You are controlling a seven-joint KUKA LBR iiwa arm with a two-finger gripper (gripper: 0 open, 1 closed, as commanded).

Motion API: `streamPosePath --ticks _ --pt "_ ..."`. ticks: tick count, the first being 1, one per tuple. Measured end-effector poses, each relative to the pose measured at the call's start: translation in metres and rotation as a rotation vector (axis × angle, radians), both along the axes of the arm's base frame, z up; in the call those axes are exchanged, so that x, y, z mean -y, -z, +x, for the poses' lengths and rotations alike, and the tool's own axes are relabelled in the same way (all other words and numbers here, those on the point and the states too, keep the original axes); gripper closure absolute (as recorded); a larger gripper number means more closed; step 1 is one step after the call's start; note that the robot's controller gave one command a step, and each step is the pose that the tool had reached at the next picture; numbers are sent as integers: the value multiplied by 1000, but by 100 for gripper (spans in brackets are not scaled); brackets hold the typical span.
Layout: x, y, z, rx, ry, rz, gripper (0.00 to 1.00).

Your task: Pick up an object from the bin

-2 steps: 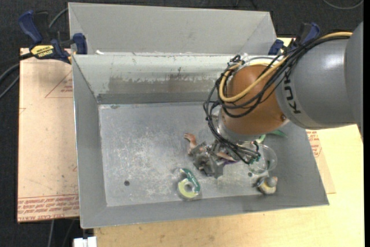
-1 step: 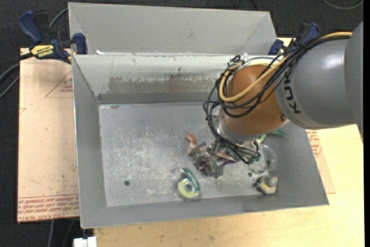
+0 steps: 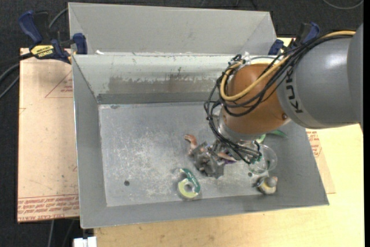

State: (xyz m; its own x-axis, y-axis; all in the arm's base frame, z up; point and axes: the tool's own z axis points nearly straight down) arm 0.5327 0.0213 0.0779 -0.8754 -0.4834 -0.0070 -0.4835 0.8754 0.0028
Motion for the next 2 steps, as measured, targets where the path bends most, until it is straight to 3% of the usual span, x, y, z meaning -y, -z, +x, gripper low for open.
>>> streamPosePath --ticks 1,2 --pt "-22 -7 -4 5 176 3 100" --pt "-15 -103 -3 -2 115 1 100"
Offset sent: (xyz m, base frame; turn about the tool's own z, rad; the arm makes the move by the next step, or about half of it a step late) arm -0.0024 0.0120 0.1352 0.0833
